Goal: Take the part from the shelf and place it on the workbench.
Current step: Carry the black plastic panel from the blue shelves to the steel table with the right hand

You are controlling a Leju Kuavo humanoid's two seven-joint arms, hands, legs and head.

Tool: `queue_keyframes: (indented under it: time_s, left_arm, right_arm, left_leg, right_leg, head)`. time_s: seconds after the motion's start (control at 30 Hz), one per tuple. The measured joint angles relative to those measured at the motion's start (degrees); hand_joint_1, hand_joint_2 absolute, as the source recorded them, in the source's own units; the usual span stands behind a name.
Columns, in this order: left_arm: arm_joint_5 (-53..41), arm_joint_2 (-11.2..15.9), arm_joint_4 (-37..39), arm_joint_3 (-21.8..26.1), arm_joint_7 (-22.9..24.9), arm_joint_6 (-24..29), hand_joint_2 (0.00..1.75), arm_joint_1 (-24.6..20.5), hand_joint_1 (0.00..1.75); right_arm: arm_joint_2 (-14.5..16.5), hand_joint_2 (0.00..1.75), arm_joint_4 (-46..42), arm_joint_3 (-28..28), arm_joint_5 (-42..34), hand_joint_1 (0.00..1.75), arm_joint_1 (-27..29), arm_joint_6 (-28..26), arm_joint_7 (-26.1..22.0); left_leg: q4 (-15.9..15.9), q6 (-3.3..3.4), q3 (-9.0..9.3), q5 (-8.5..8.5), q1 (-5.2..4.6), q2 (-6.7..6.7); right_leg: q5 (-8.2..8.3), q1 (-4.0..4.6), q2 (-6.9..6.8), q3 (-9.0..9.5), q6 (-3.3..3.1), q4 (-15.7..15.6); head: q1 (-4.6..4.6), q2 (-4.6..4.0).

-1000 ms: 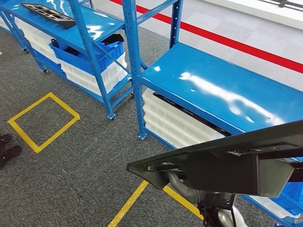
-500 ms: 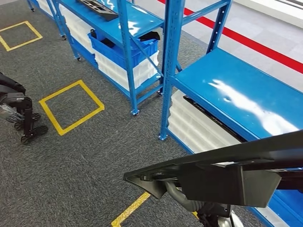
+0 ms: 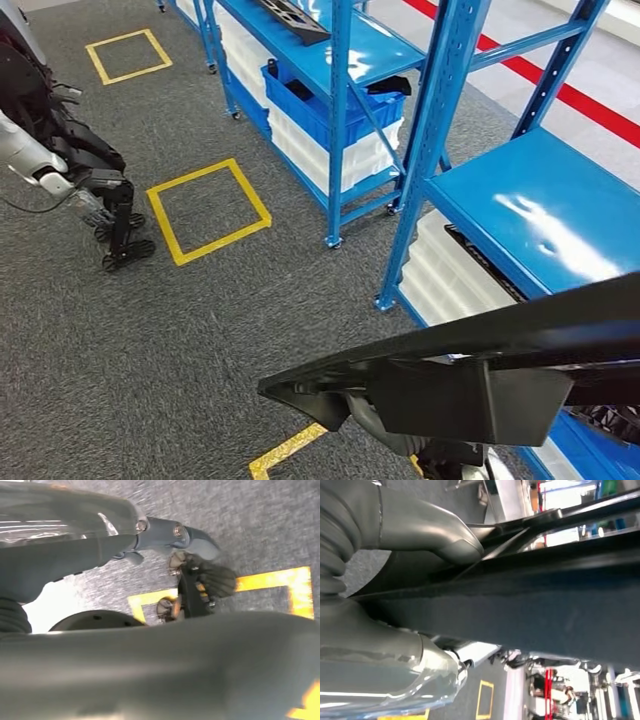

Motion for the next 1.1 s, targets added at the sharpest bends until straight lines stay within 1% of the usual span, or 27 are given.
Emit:
queue_keyframes:
  time_s: [0.03, 0.07, 0.13, 0.17, 0.2, 0.23, 0.27, 0.3, 0.33, 0.37, 0.4, 0.43, 0.5, 0.53, 0.57, 0.63, 0.67, 0.7, 0.73, 0.77, 0.8, 0.87, 0.9, 0.93, 1.0, 1.03, 1.1]
  left_arm:
    - [-0.02, -0.09, 0.0, -0.03, 0.08, 0.03, 1.75, 0.08, 0.0]
    - [-0.03, -0.16, 0.0, -0.08, 0.12, 0.03, 1.75, 0.06, 0.0]
    - [-0.03, -0.32, 0.0, -0.16, 0.13, -0.03, 1.75, -0.14, 0.0]
    - [-0.03, -0.37, 0.0, -0.19, 0.13, -0.07, 1.75, -0.19, 0.0]
    - [-0.01, -0.4, 0.0, -0.2, 0.14, -0.09, 1.75, -0.13, 0.0]
    - [0.02, -0.43, 0.0, -0.21, 0.14, -0.1, 1.75, 0.0, 0.0]
    - [0.05, -0.45, 0.0, -0.21, 0.13, -0.1, 1.75, 0.15, 0.0]
    - [0.14, -0.45, 0.0, -0.21, 0.1, -0.1, 1.75, 0.25, 0.0]
    - [0.22, -0.45, 0.0, -0.2, 0.02, -0.11, 1.75, 0.25, 0.0]
    - [0.3, -0.45, 0.0, -0.19, -0.11, -0.12, 1.75, 0.18, 0.0]
    - [0.37, -0.45, 0.0, -0.17, -0.27, -0.13, 1.75, 0.09, 0.0]
    - [0.4, -0.45, 0.0, -0.15, -0.42, -0.14, 1.75, 0.06, 0.0]
    - [0.45, -0.46, 0.0, -0.09, -0.59, -0.1, 1.75, 0.23, 0.0]
    - [0.52, -0.46, 0.0, -0.05, -0.64, -0.08, 1.75, 0.37, 0.0]
    - [0.61, -0.44, 0.0, -0.03, -0.67, -0.07, 1.75, 0.4, 0.0]
    - [0.77, -0.41, 0.0, -0.01, -0.7, -0.14, 1.75, 0.24, 0.0]
    - [0.79, -0.41, 0.0, -0.01, -0.7, -0.18, 1.75, 0.14, 0.0]
    - [0.77, -0.42, 0.0, -0.01, -0.7, -0.22, 1.75, 0.1, 0.0]
    - [0.69, -0.43, 0.0, -0.01, -0.7, -0.21, 1.75, 0.14, 0.0]
    - [0.62, -0.43, 0.0, -0.01, -0.71, -0.14, 1.75, 0.21, 0.0]
    - [0.57, -0.43, 0.0, -0.01, -0.75, -0.05, 1.75, 0.27, 0.0]
    - [0.54, -0.37, 0.0, -0.01, -1.06, 0.07, 1.75, 0.25, 0.0]
    - [0.55, -0.31, 0.0, -0.01, -1.3, 0.04, 1.75, 0.17, 0.0]
    - [0.56, -0.24, 0.0, -0.01, -1.56, -0.01, 1.75, 0.13, 0.0]
    - [0.71, -0.05, 0.0, 0.03, -1.91, -0.1, 1.75, 0.28, 0.0]
    - [0.85, 0.04, 0.0, 0.08, -2.05, -0.1, 1.75, 0.38, 0.0]
    - [1.13, 0.16, 0.0, 0.16, -2.34, -0.11, 1.75, 0.24, 0.0]
  right_arm:
    - [-0.03, 1.75, -0.02, 0.03, 0.02, 1.75, 0.01, 0.01, 0.17]
    - [-0.04, 1.75, -0.03, 0.07, 0.03, 1.75, 0.08, 0.03, 0.3]
    - [-0.1, 1.75, -0.05, 0.17, 0.1, 1.75, 0.4, 0.09, 0.43]
    - [-0.14, 1.75, -0.05, 0.28, 0.15, 1.75, 0.58, 0.13, 0.43]
    - [-0.18, 1.75, -0.05, 0.4, 0.2, 1.75, 0.72, 0.16, 0.43]
    - [-0.2, 1.75, -0.05, 0.54, 0.26, 1.75, 0.78, 0.21, 0.44]
    - [-0.21, 1.75, -0.05, 0.67, 0.3, 1.75, 0.79, 0.26, 0.47]
    - [-0.21, 1.75, -0.05, 0.79, 0.33, 1.75, 0.76, 0.31, 0.5]
    - [-0.21, 1.75, -0.05, 0.92, 0.35, 1.75, 0.7, 0.38, 0.53]
    - [-0.21, 1.75, -0.04, 1.02, 0.36, 1.75, 0.59, 0.44, 0.55]
    - [-0.22, 1.75, -0.03, 1.11, 0.36, 1.75, 0.44, 0.5, 0.55]
    - [-0.22, 1.75, -0.01, 1.25, 0.36, 1.75, 0.21, 0.57, 0.56]
    - [-0.22, 1.75, 0.01, 1.63, 0.36, 1.75, -0.37, 0.67, 0.56]
    - [-0.22, 1.75, 0.03, 1.81, 0.37, 1.75, -0.63, 0.7, 0.55]
    - [-0.22, 1.75, 0.04, 1.95, 0.37, 1.75, -0.79, 0.71, 0.53]
    - [-0.32, 1.75, 0.15, 2.07, 0.34, 1.75, -0.84, 0.71, 0.49]
    - [-0.38, 1.75, 0.22, 2.14, 0.31, 1.75, -0.81, 0.7, 0.47]
    - [-0.45, 1.75, 0.32, 2.21, 0.27, 1.75, -0.77, 0.7, 0.45]
    - [-0.5, 1.75, 0.41, 2.28, 0.24, 1.75, -0.77, 0.7, 0.39]
    - [-0.52, 1.75, 0.47, 2.35, 0.18, 1.75, -0.78, 0.7, 0.32]
    - [-0.54, 1.75, 0.52, 2.39, 0.11, 1.75, -0.8, 0.7, 0.25]
    - [-0.59, 1.75, 0.66, 2.48, -0.03, 1.75, -0.89, 0.7, 0.03]
    - [-0.62, 1.75, 0.77, 2.53, -0.12, 1.75, -0.94, 0.7, -0.16]
    - [-0.67, 1.75, 0.9, 2.59, -0.2, 1.75, -1.05, 0.73, -0.41]
    - [-0.73, 1.75, 1.17, 2.77, -0.49, 1.75, -1.63, 0.83, -0.79]
    - [-0.75, 1.75, 1.3, 2.9, -0.62, 1.75, -2.08, 0.93, -0.86]
    - [-0.78, 1.75, 1.55, 3.14, -0.89, 1.75, -2.85, 1.12, -1.1]
  left_leg:
    - [0.7, -0.24, -0.33, -0.49, -0.01, 0.76]
    - [2.43, -0.52, -1.15, -1.56, -0.03, 2.06]
    - [9.22, -1.13, -4.51, -4.94, 0.12, 5.13]
    - [13.04, -1.38, -6.45, -6.38, 0.29, 5.87]
    - [15.57, -1.54, -7.77, -6.96, 0.42, 6.21]
    - [16.02, -1.6, -8.04, -6.43, 0.52, 6.42]
    - [14.04, -1.53, -7.09, -4.84, 0.54, 6.69]
    - [10.25, -1.32, -5.21, -2.63, 0.48, 7.35]
    - [6.37, -1.05, -3.23, -1.01, 0.22, 8.61]
    - [3.22, -0.7, -1.69, 0.05, -0.13, 9.81]
    - [1.37, -0.41, -0.84, 0.43, -0.49, 10.75]
    - [0.87, -0.18, -0.72, 0.14, -0.83, 11.09]
    - [0.33, 0.34, -0.72, 0.27, -0.89, 10.04]
    - [-0.06, 0.67, -0.51, 0.42, -0.76, 9.43]
    - [-0.47, 0.98, -0.26, 0.59, -0.58, 8.86]
    - [-0.83, 1.4, 0.04, 0.7, -0.42, 7.59]
    - [-0.82, 1.48, 0.07, 0.67, -0.46, 6.84]
    - [-0.8, 1.54, 0.12, 0.62, -0.49, 6.05]
    - [-0.77, 1.55, 0.21, 0.58, -0.51, 5.25]
    - [-0.73, 1.5, 0.38, 0.5, -0.49, 4.43]
    - [-0.64, 1.38, 0.6, 0.35, -0.44, 3.62]
    - [-0.16, 0.93, 0.67, -0.07, -0.37, 2.04]
    - [0.09, 0.67, 0.46, -0.21, -0.33, 1.34]
    - [0.26, 0.42, 0.18, -0.25, -0.26, 0.67]
    - [0.33, -0.01, -0.2, -0.17, -0.05, -0.47]
    - [0.65, -0.23, -0.35, -0.39, -0.05, 0.05]
    - [3.96, -0.73, -1.89, -2.31, -0.11, 2.95]
  right_leg:
    - [0.01, -0.06, -0.69, 0.12, -0.29, -0.08]
    - [-0.02, -0.14, -1.53, 0.24, -0.58, -0.15]
    - [-0.26, -0.06, -3.31, 0.39, -0.99, -0.17]
    - [-0.4, 0.01, -4.23, 0.46, -1.08, -0.17]
    - [-0.55, 0.05, -5.09, 0.56, -1.1, -0.17]
    - [-0.73, 0.07, -5.87, 0.74, -1.06, -0.16]
    - [-0.94, 0.07, -6.59, 1.0, -1.0, -0.16]
    - [-1.19, 0.07, -7.27, 1.35, -0.89, -0.17]
    - [-1.44, 0.11, -7.9, 1.69, -0.74, -0.18]
    - [-1.69, 0.19, -8.48, 1.93, -0.51, -0.18]
    - [-1.88, 0.27, -9.03, 2.08, -0.25, -0.2]
    - [-2.0, 0.31, -9.6, 2.17, 0.03, -0.28]
    - [-2.28, 0.24, -10.31, 2.56, 0.62, -0.52]
    - [-2.73, 0.16, -9.36, 2.66, 0.82, -0.24]
    - [-3.64, 0.12, -7.81, 2.33, 0.93, 0.87]
    - [-6.76, 0.09, -4.38, -0.4, 0.85, 6.59]
    - [-8.25, 0.14, -3.73, -2.5, 0.8, 10.4]
    - [-9.01, 0.19, -3.5, -4.37, 0.79, 13.48]
    - [-8.57, 0.23, -3.41, -5.46, 0.81, 14.75]
    - [-6.95, 0.23, -3.29, -5.49, 0.83, 13.78]
    - [-4.43, 0.16, -2.9, -4.47, 0.87, 10.65]
    - [-0.59, -0.16, -0.15, -1.86, 0.91, 3.65]
    - [0.18, -0.26, 1.11, -1.11, 0.89, 1.56]
    - [0.12, -0.26, 1.96, -0.87, 0.76, 0.83]
    - [0.09, -0.15, 1.12, -0.77, 0.31, 0.63]
    - [0.09, -0.16, 0.42, -0.62, 0.02, 0.56]
    - [-0.04, -0.21, -1.33, -0.26, -0.56, 0.39]
  head:
    - [-0.03, 0.0]
    - [-0.07, 0.0]
    - [-0.13, 0.0]
    - [-0.13, 0.0]
    - [-0.13, 0.0]
    - [-0.13, 0.0]
    - [-0.13, 0.0]
    - [-0.13, 0.0]
    - [-0.12, 0.0]
    - [-0.11, 0.0]
    - [-0.1, 0.0]
    - [-0.09, 0.0]
    - [-0.09, 0.0]
    - [-0.09, 0.0]
    - [-0.05, 0.0]
    - [0.01, 0.0]
    - [0.04, 0.0]
    - [0.04, 0.0]
    - [0.04, 0.0]
    - [0.04, 0.0]
    - [0.04, 0.0]
    - [0.02, 0.0]
    - [0.01, 0.0]
    - [-0.01, 0.0]
    - [0.0, 0.0]
    - [-0.03, 0.0]
    - [-0.08, 0.0]
